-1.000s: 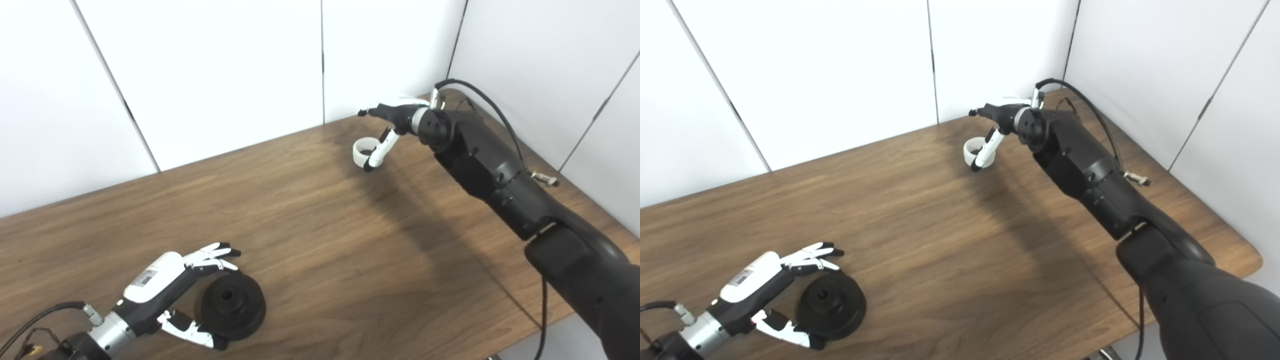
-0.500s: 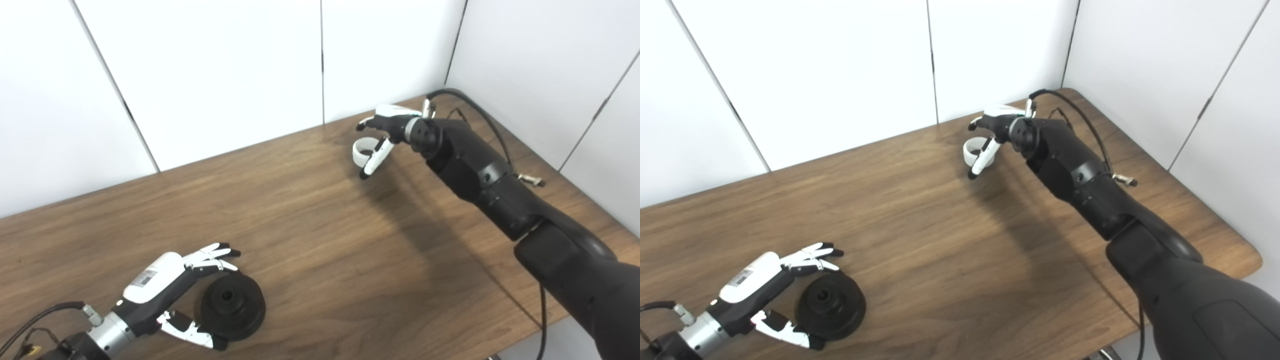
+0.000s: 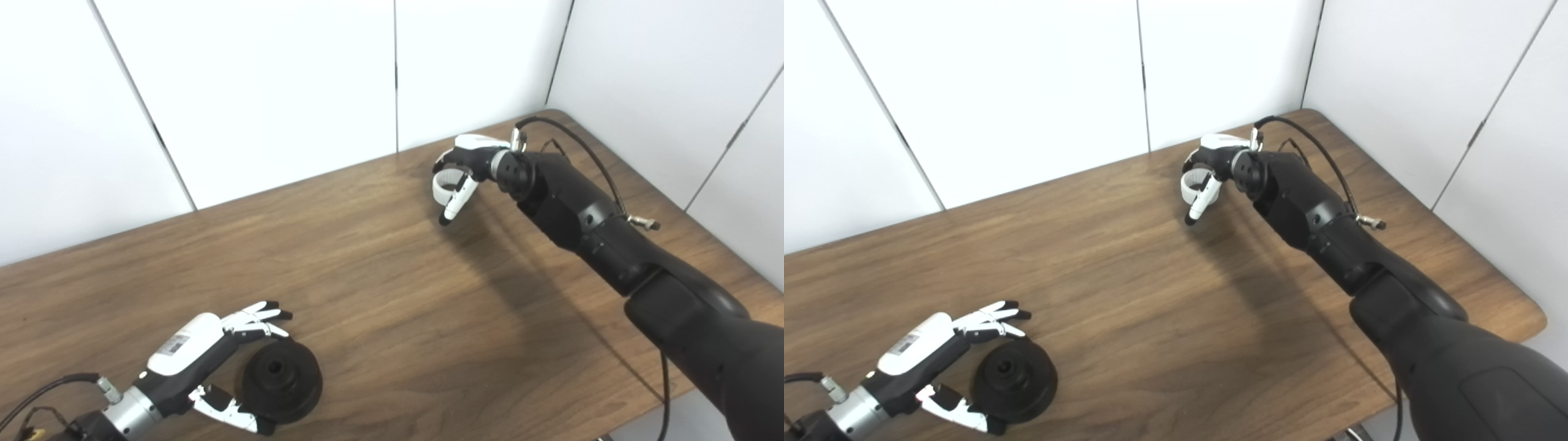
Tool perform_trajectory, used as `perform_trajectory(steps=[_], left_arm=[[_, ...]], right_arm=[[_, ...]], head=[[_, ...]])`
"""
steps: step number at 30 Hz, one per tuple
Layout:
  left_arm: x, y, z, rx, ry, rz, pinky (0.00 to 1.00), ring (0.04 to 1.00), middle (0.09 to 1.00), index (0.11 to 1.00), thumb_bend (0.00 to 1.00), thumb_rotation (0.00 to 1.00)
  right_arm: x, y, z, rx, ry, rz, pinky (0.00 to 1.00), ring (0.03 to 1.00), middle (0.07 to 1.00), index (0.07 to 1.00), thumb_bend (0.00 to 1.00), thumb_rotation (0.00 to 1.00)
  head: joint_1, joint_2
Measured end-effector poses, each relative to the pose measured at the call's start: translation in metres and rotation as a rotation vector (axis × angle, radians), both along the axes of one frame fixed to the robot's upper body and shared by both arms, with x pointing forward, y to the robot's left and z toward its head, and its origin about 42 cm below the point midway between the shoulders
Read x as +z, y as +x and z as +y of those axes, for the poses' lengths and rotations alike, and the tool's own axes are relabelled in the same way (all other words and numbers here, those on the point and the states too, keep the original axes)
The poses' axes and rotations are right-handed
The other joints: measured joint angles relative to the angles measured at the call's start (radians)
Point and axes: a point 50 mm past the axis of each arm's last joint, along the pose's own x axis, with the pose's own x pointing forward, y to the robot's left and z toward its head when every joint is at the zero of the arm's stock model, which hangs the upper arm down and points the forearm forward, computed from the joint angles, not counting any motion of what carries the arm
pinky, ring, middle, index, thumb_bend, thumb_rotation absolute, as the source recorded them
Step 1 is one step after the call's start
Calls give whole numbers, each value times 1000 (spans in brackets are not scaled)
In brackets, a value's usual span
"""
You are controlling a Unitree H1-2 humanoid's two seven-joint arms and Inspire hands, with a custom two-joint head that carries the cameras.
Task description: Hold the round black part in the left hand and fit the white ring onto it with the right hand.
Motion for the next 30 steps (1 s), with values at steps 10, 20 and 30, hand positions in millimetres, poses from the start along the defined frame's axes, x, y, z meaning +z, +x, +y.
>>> perform_trajectory(steps=[10, 20, 30], left_arm=[[1, -2, 4, 4, -1, 4, 837, 958, 892, 488, 522, 67], [2, -2, 5, 0, 4, 8, 857, 965, 895, 489, 522, 67], [2, -3, 6, 0, 5, 12, 860, 966, 898, 489, 522, 68]], right_arm=[[0, -1, -2, 2, -17, 4, 861, 946, 951, 823, 916, 263], [1, -2, -8, -7, -42, 15, 832, 939, 956, 820, 910, 268], [2, -6, -20, -32, -60, 25, 834, 937, 955, 821, 904, 255]], head=[[-3, 8], [-8, 14], [-9, 17]])
